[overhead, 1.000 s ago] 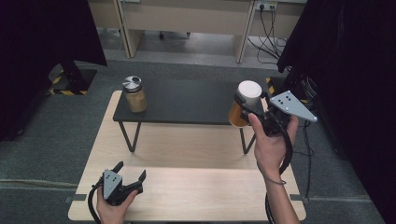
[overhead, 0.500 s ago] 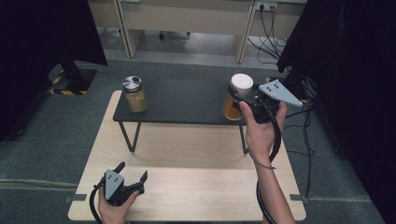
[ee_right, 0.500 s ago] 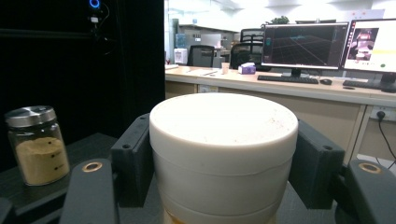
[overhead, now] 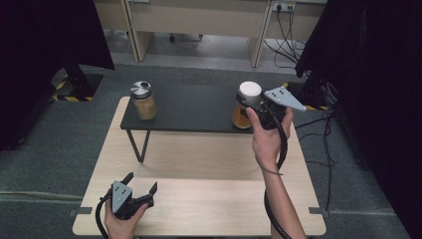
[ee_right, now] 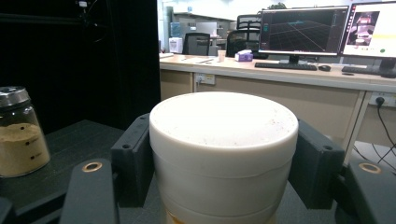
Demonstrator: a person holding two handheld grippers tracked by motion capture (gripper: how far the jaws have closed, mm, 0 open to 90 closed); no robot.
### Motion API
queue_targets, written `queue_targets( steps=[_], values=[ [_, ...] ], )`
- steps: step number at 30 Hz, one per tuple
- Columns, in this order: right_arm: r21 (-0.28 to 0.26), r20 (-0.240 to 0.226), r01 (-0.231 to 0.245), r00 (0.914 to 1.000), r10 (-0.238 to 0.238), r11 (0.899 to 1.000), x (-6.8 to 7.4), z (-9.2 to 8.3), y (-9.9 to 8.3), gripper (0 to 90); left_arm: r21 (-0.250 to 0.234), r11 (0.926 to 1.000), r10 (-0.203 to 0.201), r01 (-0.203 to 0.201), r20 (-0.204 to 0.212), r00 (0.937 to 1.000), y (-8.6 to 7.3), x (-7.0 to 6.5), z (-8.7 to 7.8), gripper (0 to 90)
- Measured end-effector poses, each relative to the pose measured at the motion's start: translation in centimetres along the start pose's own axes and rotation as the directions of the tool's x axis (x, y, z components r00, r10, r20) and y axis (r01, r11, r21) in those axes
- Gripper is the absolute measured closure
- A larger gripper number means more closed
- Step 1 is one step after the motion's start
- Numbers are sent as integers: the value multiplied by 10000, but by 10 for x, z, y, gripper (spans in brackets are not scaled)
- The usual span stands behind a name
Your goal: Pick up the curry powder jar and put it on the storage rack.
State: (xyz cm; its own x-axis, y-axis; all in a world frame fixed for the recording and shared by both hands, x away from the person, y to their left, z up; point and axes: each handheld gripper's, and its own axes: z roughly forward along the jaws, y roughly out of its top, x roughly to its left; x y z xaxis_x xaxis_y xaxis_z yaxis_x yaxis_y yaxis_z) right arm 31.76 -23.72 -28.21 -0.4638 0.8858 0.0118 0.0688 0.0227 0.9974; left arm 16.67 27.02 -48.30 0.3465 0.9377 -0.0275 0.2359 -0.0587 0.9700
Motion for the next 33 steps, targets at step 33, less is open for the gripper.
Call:
queue_targets(
  steps=[33],
  values=[
    [-307,145,34,9999,-30,9995,1,4,-15,339,41,10000,48,-48,43,10000,0,-2,1,84]
  ],
)
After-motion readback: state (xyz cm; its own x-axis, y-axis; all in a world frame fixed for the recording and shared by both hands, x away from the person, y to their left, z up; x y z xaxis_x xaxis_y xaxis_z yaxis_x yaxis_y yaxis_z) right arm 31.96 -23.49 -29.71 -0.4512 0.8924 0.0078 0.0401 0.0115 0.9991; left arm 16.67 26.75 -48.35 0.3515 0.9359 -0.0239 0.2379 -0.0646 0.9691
